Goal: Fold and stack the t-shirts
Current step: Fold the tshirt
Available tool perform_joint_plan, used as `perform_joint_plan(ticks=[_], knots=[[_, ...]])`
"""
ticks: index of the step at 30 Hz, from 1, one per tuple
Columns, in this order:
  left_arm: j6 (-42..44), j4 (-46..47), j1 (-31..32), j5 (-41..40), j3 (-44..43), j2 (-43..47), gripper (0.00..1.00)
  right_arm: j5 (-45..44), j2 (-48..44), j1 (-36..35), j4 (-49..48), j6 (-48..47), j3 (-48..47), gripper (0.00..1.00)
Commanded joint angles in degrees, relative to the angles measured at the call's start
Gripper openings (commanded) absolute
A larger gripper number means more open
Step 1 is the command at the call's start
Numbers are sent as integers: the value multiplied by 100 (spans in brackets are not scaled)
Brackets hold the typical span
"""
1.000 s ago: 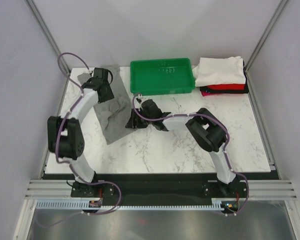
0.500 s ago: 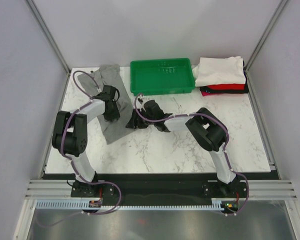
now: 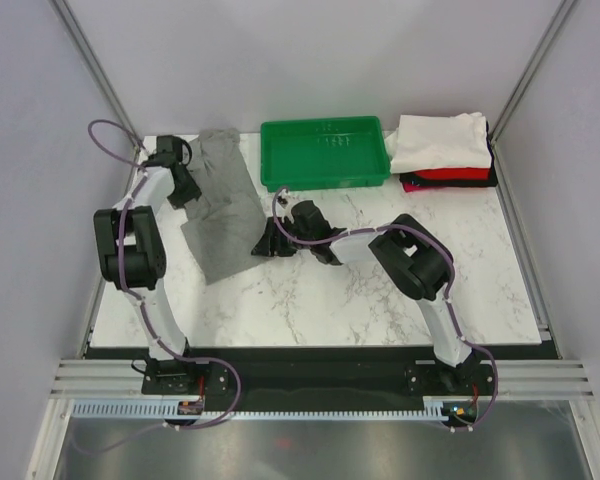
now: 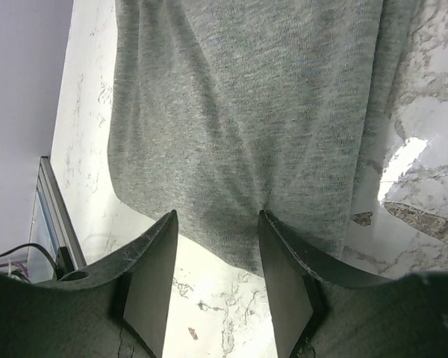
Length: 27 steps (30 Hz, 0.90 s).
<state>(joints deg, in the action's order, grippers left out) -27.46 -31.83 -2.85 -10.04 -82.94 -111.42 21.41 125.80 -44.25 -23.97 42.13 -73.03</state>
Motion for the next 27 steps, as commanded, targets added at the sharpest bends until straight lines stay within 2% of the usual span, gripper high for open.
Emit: perform_joint_plan(ticks=[1,4,6,9,10,12,13,14,16,20,23,27], knots=[[57,-418,-136,170,-1509,-545,48,-111,551,30,841,-126,193,56],[118,-911,-294,248,-2276,-924,50,-32,542,65,789,-126,202,56],[136,-1070,-295,406,-2289,-821,53,4,499,57,788,-205,185,56],[-39,-678,-286,572,-1439,12,65,135,288,66,998,-459,-52,63],[-83,-527,-269,643,-801,337,71,205,105,74,1234,-538,-236,69],[-250,-107,-234,862,-147,1259,75,241,-124,74,1490,-793,-430,75],[-286,1,-172,933,474,1532,77,215,-352,74,1761,-881,-614,80],[-408,71,-146,978,750,2048,77,206,-476,74,1920,-1091,-702,82],[-461,186,-23,1118,1460,2456,77,206,-757,83,2350,-1276,-904,84],[-620,230,100,1286,2456,3283,77,-118,-1109,311,2906,-1383,-722,83],[-742,204,118,1233,3141,3828,79,-216,-1329,575,2950,-1295,-265,80],[-1172,186,206,1050,3924,4373,80,-313,-1251,646,3021,-1374,-132,78]])
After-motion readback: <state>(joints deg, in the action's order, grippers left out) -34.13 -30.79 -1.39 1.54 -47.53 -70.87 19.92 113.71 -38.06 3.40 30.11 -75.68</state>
